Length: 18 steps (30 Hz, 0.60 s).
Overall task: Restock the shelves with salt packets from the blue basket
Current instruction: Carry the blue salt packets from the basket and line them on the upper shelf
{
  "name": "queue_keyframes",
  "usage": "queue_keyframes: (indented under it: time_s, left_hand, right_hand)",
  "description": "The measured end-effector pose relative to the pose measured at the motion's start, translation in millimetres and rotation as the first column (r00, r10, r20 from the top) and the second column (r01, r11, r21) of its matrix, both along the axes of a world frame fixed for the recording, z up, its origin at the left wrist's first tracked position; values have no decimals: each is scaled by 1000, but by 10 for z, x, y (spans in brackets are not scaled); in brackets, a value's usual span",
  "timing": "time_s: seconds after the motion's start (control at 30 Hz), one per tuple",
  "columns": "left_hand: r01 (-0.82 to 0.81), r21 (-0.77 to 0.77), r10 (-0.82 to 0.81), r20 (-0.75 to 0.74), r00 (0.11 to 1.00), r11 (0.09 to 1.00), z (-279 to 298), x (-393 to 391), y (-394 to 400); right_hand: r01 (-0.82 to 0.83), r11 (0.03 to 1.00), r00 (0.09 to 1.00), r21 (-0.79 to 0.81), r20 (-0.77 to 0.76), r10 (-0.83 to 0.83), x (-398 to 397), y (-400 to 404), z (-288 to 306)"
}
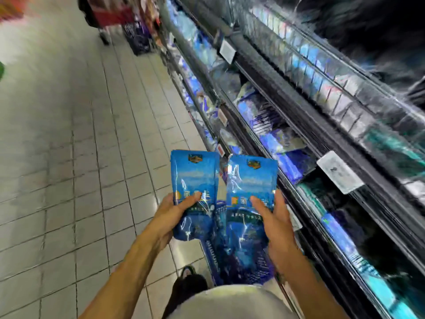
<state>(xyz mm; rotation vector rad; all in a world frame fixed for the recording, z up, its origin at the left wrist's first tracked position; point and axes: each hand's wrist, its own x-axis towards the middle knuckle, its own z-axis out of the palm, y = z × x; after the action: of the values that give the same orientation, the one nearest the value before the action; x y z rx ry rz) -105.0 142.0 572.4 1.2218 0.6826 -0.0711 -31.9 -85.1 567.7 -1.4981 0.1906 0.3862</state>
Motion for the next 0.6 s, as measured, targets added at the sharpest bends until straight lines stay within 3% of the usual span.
queue_keyframes:
  time_s: [0.13, 0.27, 0.47, 0.6]
  left_hand:
    - [29, 15, -29, 26, 999, 999, 80, 36, -153]
    - [88, 47, -88, 2, 996, 995, 75, 135, -295]
    - [247, 61, -246, -20, 969, 967, -80, 302, -463]
    - [476, 42, -475, -37, 879, 878, -255, 432, -591]
  right_hand:
    - [-29, 999, 997, 27, 75, 27, 20, -214, 165]
    - [12, 999, 999, 48, 49, -14, -61, -436, 139]
    - [239, 971, 971, 24, -27, -239, -412, -709, -70]
    - [434, 901, 900, -14, -42, -434, -834, -868, -129]
